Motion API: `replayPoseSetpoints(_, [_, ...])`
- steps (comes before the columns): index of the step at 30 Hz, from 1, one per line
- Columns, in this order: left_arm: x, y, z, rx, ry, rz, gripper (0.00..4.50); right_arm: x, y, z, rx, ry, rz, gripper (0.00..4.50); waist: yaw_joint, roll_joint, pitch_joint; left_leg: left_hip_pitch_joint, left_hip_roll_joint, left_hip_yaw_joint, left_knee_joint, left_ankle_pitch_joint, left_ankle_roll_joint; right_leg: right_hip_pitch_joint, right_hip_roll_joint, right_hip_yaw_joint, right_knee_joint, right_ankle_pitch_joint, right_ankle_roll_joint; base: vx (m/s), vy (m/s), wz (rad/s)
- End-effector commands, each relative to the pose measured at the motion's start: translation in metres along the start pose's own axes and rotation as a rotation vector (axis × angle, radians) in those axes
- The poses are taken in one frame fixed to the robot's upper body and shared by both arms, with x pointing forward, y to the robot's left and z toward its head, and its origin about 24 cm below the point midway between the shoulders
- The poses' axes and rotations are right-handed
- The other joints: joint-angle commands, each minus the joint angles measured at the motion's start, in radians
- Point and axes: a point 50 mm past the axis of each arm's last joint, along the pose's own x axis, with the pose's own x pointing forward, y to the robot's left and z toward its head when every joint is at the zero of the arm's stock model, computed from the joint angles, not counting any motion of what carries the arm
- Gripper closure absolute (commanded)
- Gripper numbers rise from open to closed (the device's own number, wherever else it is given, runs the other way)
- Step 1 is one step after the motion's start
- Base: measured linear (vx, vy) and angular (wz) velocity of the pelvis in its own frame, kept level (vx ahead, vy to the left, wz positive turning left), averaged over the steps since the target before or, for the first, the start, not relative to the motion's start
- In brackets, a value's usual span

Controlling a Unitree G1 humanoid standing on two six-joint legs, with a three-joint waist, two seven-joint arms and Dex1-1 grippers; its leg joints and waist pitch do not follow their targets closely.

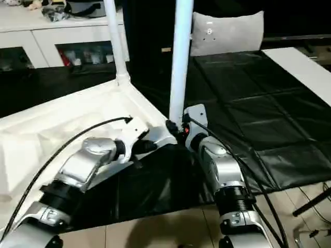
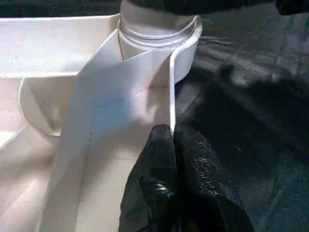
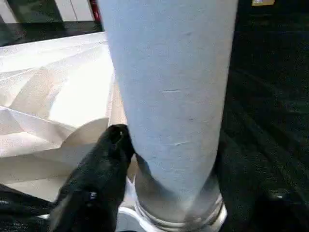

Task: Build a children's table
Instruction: Rotate leg to tighten

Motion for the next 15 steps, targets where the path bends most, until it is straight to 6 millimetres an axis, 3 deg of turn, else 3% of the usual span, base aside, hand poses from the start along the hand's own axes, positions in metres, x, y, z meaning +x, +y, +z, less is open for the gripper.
replayPoseSetpoints(1, [0.005,-0.009,0.018,0.075,-0.049,-0.053,4.50,0.006,0.021,-0.004,0.012,0.004,0.130,1.48,0.010,-0.007,-0.066,-0.023,0.026,-0.003,-0.057,-0.023,0.114,0.074,-0.069,0.066,-0.058,-0.234,-0.115,0.000,0.000,0.00])
replayPoseSetpoints(6, [-0.007,0.000,0.007,0.144,-0.018,-0.096,4.50,-0.013,0.004,0.000,-0.069,-0.013,0.236,0.99,0.020,-0.006,-0.067,-0.020,0.031,-0.003,-0.056,-0.006,0.137,0.074,-0.070,0.067,-0.051,-0.190,-0.144,0.000,0.000,0.00])
replayPoseSetpoints(9, [-0.016,0.003,-0.001,0.195,0.011,-0.166,4.50,-0.031,-0.006,0.000,-0.150,0.032,0.368,0.84,0.030,-0.008,-0.064,-0.019,0.032,-0.001,-0.056,-0.028,0.146,0.073,-0.070,0.069,-0.053,-0.215,-0.136,0.000,0.000,0.00])
replayPoseSetpoints(15, [-0.027,0.005,-0.009,0.277,0.049,-0.275,4.50,-0.049,-0.017,0.003,-0.220,0.097,0.517,0.47,0.045,-0.010,-0.057,-0.013,0.033,0.001,-0.061,-0.097,0.106,0.068,-0.069,0.069,-0.066,-0.335,-0.104,0.000,0.000,0.00])
